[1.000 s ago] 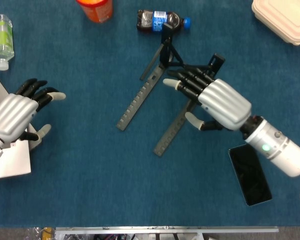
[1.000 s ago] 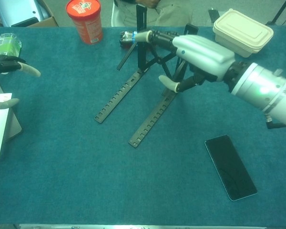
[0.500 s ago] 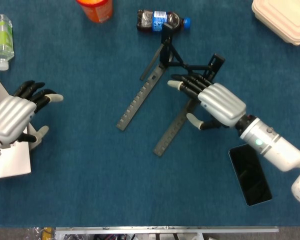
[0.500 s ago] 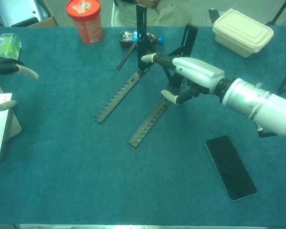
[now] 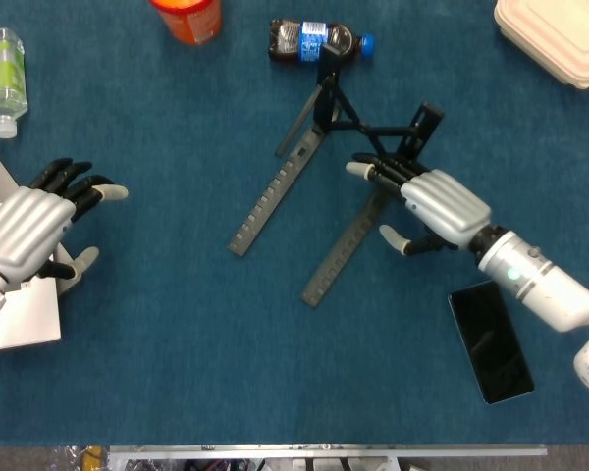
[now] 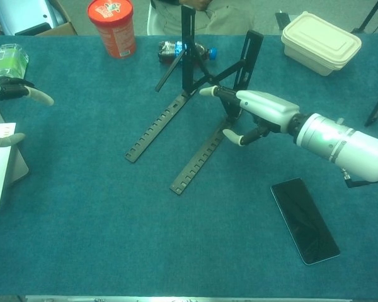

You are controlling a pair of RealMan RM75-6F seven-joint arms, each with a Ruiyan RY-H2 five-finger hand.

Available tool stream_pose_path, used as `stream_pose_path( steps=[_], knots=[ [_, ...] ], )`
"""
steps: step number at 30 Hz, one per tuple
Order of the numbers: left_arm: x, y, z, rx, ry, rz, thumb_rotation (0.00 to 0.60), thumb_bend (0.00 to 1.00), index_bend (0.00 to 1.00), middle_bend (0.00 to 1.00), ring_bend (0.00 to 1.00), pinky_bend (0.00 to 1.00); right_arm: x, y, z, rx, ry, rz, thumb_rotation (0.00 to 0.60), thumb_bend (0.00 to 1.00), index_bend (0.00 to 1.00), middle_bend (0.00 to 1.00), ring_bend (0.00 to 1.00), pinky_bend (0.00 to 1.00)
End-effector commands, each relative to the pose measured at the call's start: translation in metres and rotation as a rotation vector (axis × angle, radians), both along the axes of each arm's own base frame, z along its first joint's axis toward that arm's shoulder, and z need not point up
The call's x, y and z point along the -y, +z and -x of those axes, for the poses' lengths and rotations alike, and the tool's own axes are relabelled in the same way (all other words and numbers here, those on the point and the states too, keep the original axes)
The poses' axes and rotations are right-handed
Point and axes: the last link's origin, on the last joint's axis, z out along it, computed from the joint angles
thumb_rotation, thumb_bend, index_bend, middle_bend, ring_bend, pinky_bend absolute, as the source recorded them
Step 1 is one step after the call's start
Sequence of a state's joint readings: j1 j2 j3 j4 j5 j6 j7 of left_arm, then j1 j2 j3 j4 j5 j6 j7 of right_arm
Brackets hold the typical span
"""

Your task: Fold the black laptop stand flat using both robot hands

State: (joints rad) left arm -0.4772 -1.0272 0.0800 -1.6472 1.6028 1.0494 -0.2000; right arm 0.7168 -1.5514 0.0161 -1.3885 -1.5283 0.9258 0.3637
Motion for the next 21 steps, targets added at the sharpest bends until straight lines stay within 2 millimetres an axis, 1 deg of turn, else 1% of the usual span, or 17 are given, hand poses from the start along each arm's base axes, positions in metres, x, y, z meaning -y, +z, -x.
stream_pose_path(
  steps=[1,4,10,21],
  knots=[
    [0.0,0.0,0.0,-0.001,0.001,0.001,0.6,0.36,0.19,0.17,0.06,0.03,0.0,0.0,0.002,-0.002,-0.007,-0.002,0.6,0.44,0.0,0.0,0.0,0.0],
    [0.0,0.0,0.001,-0.002,0.001,0.001,0.6,0.36,0.19,0.17,0.06,0.03,-0.002,0.0,-0.001,0.014,-0.003,-0.018,0.6,0.44,0.0,0.0,0.0,0.0],
    [0.0,0.002,0.0,-0.002,0.001,-0.005,0.6,0.36,0.19,0.17,0.06,0.03,-0.006,-0.005,-0.024,0.053,0.063,-0.061,0.6,0.44,0.0,0.0,0.0,0.0],
    [0.003,0.007,-0.001,-0.009,0.002,-0.013,0.6,0.36,0.19,0.17,0.06,0.03,0.001,-0.016,-0.074,0.149,0.12,-0.062,0.6,0.44,0.0,0.0,0.0,0.0]
  ],
)
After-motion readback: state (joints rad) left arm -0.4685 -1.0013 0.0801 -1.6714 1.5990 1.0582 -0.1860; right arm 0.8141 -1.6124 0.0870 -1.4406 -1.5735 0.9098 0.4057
